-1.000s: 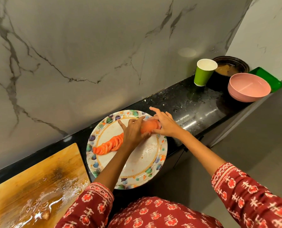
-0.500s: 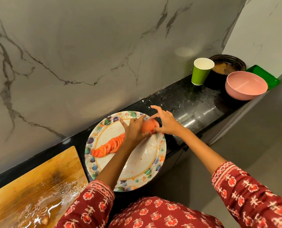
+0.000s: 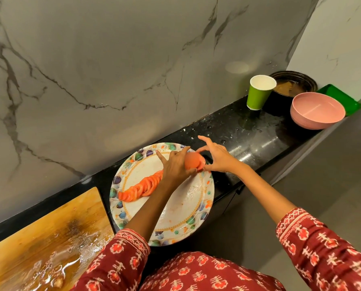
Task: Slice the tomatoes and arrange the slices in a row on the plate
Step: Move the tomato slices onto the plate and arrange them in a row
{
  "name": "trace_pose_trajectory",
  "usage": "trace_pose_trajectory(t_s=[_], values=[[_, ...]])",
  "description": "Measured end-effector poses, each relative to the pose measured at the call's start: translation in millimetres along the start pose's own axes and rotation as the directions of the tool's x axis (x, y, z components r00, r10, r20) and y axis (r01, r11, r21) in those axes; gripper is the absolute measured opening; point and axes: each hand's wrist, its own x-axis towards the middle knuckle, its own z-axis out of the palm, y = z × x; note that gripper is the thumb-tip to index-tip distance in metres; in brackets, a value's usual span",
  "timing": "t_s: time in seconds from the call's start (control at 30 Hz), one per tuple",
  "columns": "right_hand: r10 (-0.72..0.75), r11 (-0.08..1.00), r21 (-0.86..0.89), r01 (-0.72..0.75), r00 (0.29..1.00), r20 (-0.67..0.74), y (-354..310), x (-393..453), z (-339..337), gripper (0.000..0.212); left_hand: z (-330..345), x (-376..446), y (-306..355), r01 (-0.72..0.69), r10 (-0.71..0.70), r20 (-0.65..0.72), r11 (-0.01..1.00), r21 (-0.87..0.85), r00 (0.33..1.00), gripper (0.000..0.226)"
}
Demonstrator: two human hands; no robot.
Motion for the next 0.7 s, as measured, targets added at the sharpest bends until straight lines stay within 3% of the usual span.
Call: trace_pose_trajectory(t_s=[0.27, 0.4, 0.57, 0.7], values=[[0.017, 1.000, -0.002, -0.017, 1.000, 0.002, -4.8, 4.9, 2.3, 0.098, -2.5, -4.7, 5.8, 0.034, -0.035, -0.020, 0.999, -0.035, 0.999, 0.076], [0.023, 1.000, 0.016, -0.022, 1.000, -0.018, -0.9, 2.7, 5.0, 0.098, -2.5, -8.6, 6.4, 0.026, -0.027, -0.024, 0.998, -0.054, 0.999, 0.087], [0.082, 0.974, 0.221, -0.058, 0.992, -0.099, 1.7, -0.1, 6.9, 0.094, -4.4, -27.0, -13.1, 0.073, -0.134, -0.203, 0.957, -0.281, 0.970, 0.072], [0.149, 0.950, 0.305, -0.065, 0.954, -0.261, -6.1, 3.6, 6.9, 0.074, -5.1, -55.6, -39.8, 0.076, -0.301, -0.412, 0.874, -0.480, 0.860, 0.039]])
